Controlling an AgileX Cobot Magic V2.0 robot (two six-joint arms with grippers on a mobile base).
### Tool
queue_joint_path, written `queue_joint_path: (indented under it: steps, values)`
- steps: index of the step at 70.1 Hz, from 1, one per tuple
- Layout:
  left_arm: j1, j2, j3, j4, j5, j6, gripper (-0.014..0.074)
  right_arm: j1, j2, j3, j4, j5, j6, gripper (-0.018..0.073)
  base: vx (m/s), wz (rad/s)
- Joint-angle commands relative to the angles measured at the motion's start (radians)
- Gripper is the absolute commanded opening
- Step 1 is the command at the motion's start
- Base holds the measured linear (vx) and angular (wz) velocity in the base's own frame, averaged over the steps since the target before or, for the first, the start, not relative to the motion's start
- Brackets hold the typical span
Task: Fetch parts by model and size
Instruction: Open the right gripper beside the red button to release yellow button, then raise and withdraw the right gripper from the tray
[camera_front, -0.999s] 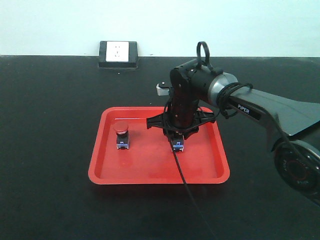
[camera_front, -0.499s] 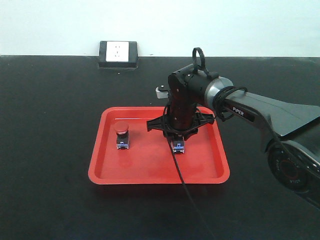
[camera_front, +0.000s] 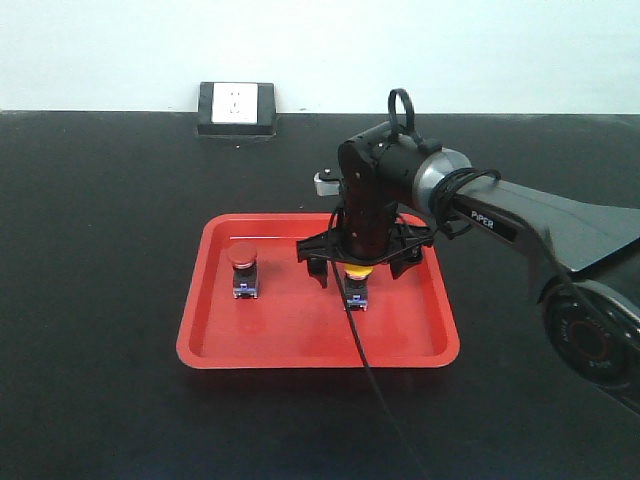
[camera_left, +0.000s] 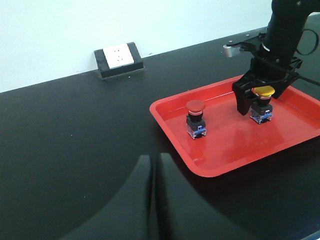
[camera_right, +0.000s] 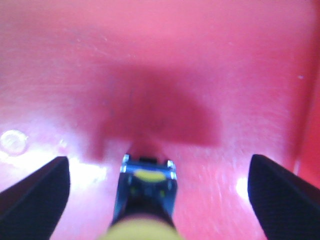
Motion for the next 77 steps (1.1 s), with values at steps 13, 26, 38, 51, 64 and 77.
queue_joint_path:
  steps: [13, 26, 38, 51, 64, 77]
  values:
    - [0.003, 0.012, -0.026, 0.004, -0.065, -0.001, -0.0004, -0.004, -0.15, -0.011, -0.017, 0.027, -0.027, 0.0692, 0.0, 0.0]
    - [0.003, 0.012, -0.026, 0.004, -0.066, -0.001, -0.0004, -0.005, -0.275, 0.155, -0.021, -0.089, -0.025, 0.0633, 0.0, 0.0]
    - [0.003, 0.012, -0.026, 0.004, -0.066, -0.001, -0.0004, -0.005, -0.445, 0.334, -0.022, -0.253, -0.069, 0.0564, 0.0, 0.0]
    - [0.003, 0.012, -0.026, 0.004, -0.066, -0.001, -0.0004, -0.005, -0.662, 0.504, -0.051, -0.397, -0.096, 0.0515, 0.0, 0.0]
    - [0.003, 0.012, -0.026, 0.004, -0.066, -0.001, -0.0004, -0.005, -0.882, 0.674, -0.108, -0.485, -0.097, 0.0485, 0.0, 0.0]
    - [0.003, 0.012, -0.026, 0.004, -0.066, -0.001, -0.0004, -0.005, -1.084, 0.844, -0.155, -0.564, -0.097, 0.0433, 0.0, 0.0]
